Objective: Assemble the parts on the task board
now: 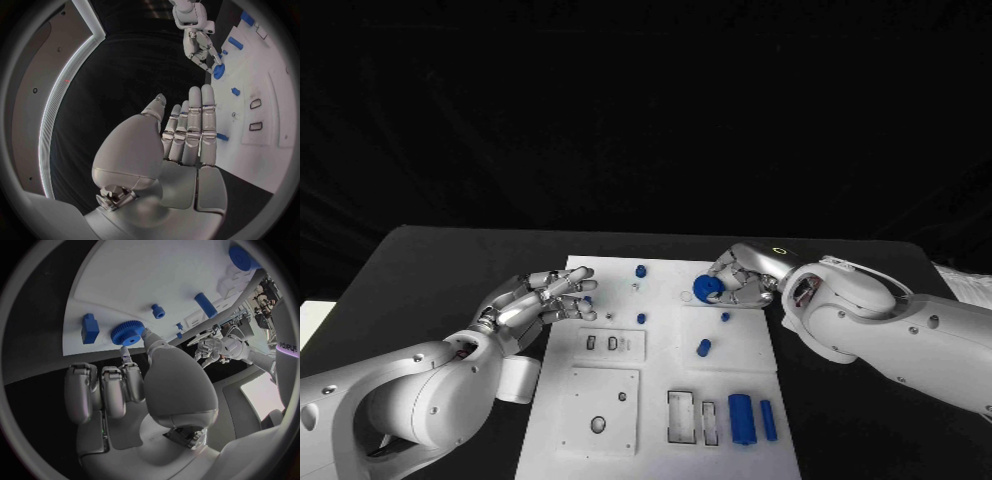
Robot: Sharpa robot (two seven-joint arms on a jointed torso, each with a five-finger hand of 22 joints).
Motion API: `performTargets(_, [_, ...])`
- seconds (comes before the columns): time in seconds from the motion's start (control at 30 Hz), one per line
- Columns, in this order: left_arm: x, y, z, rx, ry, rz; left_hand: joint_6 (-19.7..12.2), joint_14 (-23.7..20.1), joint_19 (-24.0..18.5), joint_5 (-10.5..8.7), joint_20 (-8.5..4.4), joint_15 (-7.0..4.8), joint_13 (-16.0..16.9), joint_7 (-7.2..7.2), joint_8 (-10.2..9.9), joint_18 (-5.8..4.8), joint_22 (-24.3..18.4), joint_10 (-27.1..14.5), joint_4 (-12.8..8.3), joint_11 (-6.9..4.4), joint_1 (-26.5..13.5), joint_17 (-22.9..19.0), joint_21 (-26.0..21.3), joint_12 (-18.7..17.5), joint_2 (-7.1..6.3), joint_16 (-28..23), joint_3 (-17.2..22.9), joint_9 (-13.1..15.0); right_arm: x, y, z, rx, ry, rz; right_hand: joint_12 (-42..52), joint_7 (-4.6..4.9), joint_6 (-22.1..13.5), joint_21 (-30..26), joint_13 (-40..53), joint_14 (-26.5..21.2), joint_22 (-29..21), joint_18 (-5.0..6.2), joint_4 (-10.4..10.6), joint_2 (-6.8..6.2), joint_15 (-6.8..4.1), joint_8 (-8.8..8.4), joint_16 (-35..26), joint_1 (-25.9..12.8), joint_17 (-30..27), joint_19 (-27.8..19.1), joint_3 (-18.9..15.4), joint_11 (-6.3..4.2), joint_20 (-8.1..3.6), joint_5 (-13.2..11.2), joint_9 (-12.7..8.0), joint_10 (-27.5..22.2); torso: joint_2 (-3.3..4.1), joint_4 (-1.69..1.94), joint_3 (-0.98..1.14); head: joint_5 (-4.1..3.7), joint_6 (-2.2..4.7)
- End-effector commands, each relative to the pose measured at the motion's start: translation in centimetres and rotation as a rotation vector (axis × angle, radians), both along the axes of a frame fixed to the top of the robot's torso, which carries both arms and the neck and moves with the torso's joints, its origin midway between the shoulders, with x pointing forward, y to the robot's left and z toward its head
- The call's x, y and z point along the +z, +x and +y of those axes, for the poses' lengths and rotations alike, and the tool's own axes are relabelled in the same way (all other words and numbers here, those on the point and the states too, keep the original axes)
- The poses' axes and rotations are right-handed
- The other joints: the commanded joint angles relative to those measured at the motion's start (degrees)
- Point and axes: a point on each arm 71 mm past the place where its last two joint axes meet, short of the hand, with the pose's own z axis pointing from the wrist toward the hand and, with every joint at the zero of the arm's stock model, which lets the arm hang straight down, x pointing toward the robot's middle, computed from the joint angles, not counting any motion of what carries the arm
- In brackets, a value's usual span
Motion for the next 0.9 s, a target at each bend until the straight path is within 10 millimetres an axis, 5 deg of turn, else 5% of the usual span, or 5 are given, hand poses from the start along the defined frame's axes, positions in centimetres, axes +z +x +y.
performTargets(0.03, [0.15, -0.08, -0.19, -0.02, -0.012, -0.007, -0.41, -0.32, -0.32, -0.15, 0.09, -0.02, -0.07, 0.18, -0.23, 0.57, 0.09, -0.35, 0.09, -0.14, 0.36, 0.06, 0.14, -0.33, -0.28, -0.17, 0.31, -0.09, -0.26, 0.09, -0.05, -0.004, -0.013, 0.017, -0.06, -0.11, 0.41, 0.24, 6.3, 5.4, 0.55, -1.02, 0.07, 0.19, 0.18, 0.11, 0.32, 0.78, 12.93, 0.56, -0.27, 0.07, 0.28, 0.37, 0.06, 0.14, -0.01, 0.04, -0.01, -0.05, -0.03])
performTargets(0.6, [0.13, -0.06, -0.18, -0.021, -0.012, -0.007, -0.41, -0.32, -0.32, -0.15, 0.09, -0.02, -0.07, 0.18, -0.23, 0.57, 0.09, -0.35, 0.09, -0.14, 0.36, 0.06, 0.14, -0.33, -0.28, -0.17, 0.31, -0.09, -0.43, 0.52, 0.25, -0.009, -0.01, 0.014, 0.03, -0.15, 0.59, 0.26, 6.45, 5.4, 0.6, -1.03, -0.01, 0.93, 0.1, 0.12, 0.32, 1.44, 12.96, 0.57, 0.02, 0.01, 0.2, 0.54, 0.08, 0.24, -0.02, 0.05, -0.01, -0.05, -0.1])
performTargets(0.9, [0.12, -0.04, -0.18, -0.022, -0.012, -0.006, -0.41, -0.32, -0.32, -0.15, 0.09, -0.02, -0.07, 0.18, -0.23, 0.57, 0.09, -0.35, 0.09, -0.14, 0.36, 0.06, 0.14, -0.33, -0.28, -0.17, 0.31, -0.09, -0.52, 0.65, 0.3, -0.012, -0.016, 0.014, 0.52, -0.56, 2.5, 0.34, 7.01, 5.42, 0.78, -1.06, -1.11, 2.33, -0.21, 0.99, 0.36, 3.38, 13.04, 0.65, 1.14, -0.37, -0.06, 0.44, 0.42, 0.64, 0.0, 0.08, 0.01, -0.03, -0.19])
